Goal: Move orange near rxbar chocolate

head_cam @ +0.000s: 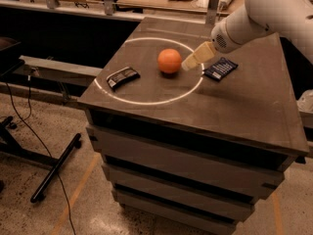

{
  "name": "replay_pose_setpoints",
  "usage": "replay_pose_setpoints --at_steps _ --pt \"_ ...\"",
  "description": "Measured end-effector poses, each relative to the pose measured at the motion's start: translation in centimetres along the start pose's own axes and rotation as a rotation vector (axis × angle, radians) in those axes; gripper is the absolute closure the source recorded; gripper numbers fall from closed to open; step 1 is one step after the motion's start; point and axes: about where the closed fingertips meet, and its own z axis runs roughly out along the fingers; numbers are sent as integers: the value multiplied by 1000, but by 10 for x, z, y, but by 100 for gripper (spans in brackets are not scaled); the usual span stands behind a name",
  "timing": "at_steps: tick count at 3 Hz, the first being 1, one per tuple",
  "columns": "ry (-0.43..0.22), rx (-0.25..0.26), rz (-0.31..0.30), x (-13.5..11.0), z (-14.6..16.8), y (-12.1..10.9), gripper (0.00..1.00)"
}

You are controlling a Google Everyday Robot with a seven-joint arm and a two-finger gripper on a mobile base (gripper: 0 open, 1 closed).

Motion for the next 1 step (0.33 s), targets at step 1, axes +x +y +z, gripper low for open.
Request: replay_pose_setpoints --at_steps 1 --pt "0 0 0 0 0 0 0"
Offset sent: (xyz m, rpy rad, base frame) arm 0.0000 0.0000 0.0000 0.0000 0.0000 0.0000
